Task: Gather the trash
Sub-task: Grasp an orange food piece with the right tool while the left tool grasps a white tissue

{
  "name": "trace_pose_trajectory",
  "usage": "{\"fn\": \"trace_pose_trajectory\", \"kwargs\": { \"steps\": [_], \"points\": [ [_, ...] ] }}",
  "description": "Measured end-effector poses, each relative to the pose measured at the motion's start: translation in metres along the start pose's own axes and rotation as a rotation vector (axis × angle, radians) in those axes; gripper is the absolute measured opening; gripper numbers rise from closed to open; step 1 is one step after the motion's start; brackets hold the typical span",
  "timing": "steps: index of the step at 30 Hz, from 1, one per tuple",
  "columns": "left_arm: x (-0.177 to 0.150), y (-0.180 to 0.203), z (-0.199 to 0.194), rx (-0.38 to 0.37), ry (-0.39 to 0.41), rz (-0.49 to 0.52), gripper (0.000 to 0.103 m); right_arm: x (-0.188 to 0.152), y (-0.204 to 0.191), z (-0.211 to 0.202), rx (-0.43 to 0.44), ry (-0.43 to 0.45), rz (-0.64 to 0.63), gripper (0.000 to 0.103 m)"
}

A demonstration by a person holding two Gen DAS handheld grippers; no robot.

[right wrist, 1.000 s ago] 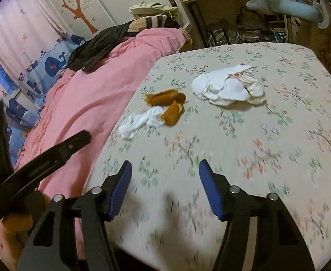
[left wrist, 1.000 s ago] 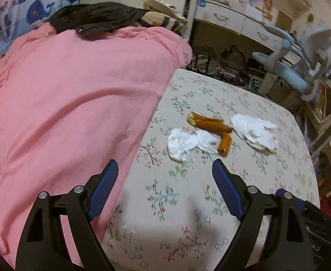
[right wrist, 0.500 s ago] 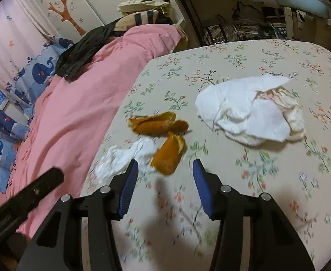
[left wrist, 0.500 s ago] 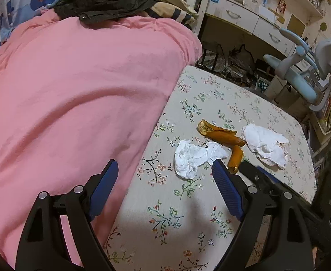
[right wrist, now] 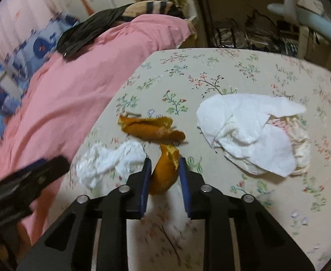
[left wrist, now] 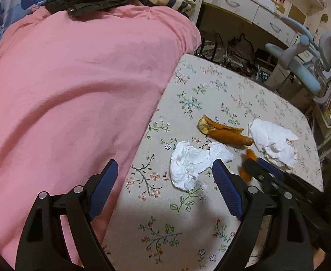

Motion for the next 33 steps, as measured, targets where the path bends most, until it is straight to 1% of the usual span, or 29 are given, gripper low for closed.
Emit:
{"fn": "trace_pose_trajectory", "kwargs": {
  "steps": [2,5,9,11,16,21,26,27,29,31,32,33],
  "points": [
    [-0.001,0.006,0.006,0.005,-0.007,0.023,0.082,-0.007,0.003,-0.008,-0.002,-0.021,-0.021,0.021],
    [-0.004,0.018,0.015,0.008,-0.016,0.061,0.082,-0.017,0.009,-0.021,-0.007,-0.059,-0.045,0.021],
    [-0.006,0.034,0.024,-0.003,-0.025,0.101,0.082,-0.033,0.011,-0.041,-0.023,-0.116,-0.103,0.020],
    [-0.007,0.039,0.028,-0.010,-0.028,0.114,0.083,-0.042,0.016,-0.050,-0.026,-0.134,-0.112,0.020],
    [-0.006,0.047,0.035,-0.016,-0.022,0.131,0.089,-0.047,0.025,-0.052,0.003,-0.133,-0.071,0.020],
    [-0.006,0.057,0.035,-0.033,-0.017,0.163,0.090,-0.046,0.027,-0.051,0.027,-0.127,-0.058,0.020],
    [-0.008,0.066,0.038,-0.023,0.003,0.224,0.089,-0.047,0.030,-0.052,0.050,-0.123,-0.048,0.020],
    [-0.008,0.068,0.038,-0.024,0.008,0.231,0.088,-0.048,0.031,-0.053,0.054,-0.122,-0.046,0.020],
    [-0.008,0.070,0.037,-0.020,0.023,0.252,0.079,-0.049,0.033,-0.053,0.064,-0.119,-0.038,0.020],
    [-0.008,0.073,0.036,-0.019,0.037,0.275,0.061,-0.049,0.032,-0.053,0.069,-0.115,-0.036,0.020],
    [-0.008,0.074,0.035,-0.021,0.044,0.285,0.056,-0.049,0.032,-0.053,0.068,-0.113,-0.037,0.020],
    [-0.008,0.074,0.034,-0.024,0.047,0.289,0.043,-0.048,0.032,-0.052,0.068,-0.111,-0.037,0.020]
  ]
}}
Point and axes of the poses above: each gripper's, at about its wrist camera, not at the fingertips, and z roughly the way its jaws point, y to its right, x to its top, the point moved 7 cm from there along z, roughly the way its jaws point, and after that the axes turned 9 degrees about x, right-handed, at the moved point
